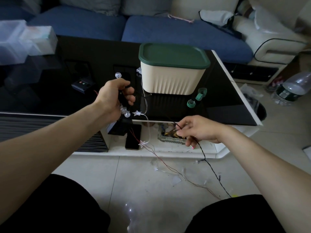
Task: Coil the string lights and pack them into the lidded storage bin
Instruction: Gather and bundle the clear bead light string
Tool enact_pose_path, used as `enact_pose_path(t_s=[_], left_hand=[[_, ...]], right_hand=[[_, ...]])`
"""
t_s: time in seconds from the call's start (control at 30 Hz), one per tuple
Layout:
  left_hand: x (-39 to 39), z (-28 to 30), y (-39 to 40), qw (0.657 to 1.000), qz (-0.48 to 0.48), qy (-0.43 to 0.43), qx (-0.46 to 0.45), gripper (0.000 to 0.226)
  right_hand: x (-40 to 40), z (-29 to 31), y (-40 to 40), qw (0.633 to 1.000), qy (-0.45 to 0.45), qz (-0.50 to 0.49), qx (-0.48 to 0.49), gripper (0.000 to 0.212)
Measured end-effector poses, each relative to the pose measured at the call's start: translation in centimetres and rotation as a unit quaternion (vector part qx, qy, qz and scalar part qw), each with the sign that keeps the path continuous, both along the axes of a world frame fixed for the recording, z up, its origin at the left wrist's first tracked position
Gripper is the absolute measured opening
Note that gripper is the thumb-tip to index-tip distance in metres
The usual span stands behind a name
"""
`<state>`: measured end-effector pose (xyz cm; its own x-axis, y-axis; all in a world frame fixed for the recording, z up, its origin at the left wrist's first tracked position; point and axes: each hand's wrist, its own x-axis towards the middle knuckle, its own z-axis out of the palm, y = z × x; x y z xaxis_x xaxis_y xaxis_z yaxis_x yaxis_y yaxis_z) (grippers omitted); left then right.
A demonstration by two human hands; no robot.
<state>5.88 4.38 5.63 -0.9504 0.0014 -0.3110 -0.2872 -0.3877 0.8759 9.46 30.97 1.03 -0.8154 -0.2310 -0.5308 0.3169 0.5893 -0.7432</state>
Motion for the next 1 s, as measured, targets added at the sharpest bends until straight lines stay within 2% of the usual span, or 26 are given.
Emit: enact_pose_path(t_s=[0.27, 0.37, 0.47, 0.57, 0.77, 0.9, 1.0], left_hand=[[0.1, 0.4, -0.6, 0.999, 0.023, -0.002, 0.029, 0.029], [0.2, 0.6, -0.7, 0.999, 0.018, -0.004, 0.046, 0.036], [0.2, 0.9, -0.9, 0.998, 0.027, 0.001, 0.061, 0.036], [0.5, 1.1, -1.0, 0.998, 0.036, 0.014, 0.040, 0.035], [1.6, 1.2, -0.6, 0.999, 0.017, 0.009, 0.028, 0.035], [2.4, 2.1, -0.2, 0.999, -0.027, 0.008, 0.046, 0.033], [3.2, 2.5, 0.7, 0.997, -0.061, 0.010, 0.053, 0.035]], right_hand=[[0.7, 1.8, 2.1, 0.995, 0.081, -0.057, -0.032, 0.053], [1.0, 2.1, 2.7, 0.996, 0.059, -0.063, -0.037, 0.046], [1.5, 2.2, 3.4, 0.999, 0.028, -0.017, 0.015, 0.033], [2.1, 2.3, 3.9, 1.000, 0.022, -0.019, 0.012, 0.026], [3.6, 3.5, 3.9, 0.987, 0.139, -0.081, 0.011, 0.017], [5.5, 5.1, 3.1, 0.971, 0.226, -0.064, 0.031, 0.012], [7.0, 5.8, 1.9, 0.959, 0.270, -0.002, 0.089, 0.009]])
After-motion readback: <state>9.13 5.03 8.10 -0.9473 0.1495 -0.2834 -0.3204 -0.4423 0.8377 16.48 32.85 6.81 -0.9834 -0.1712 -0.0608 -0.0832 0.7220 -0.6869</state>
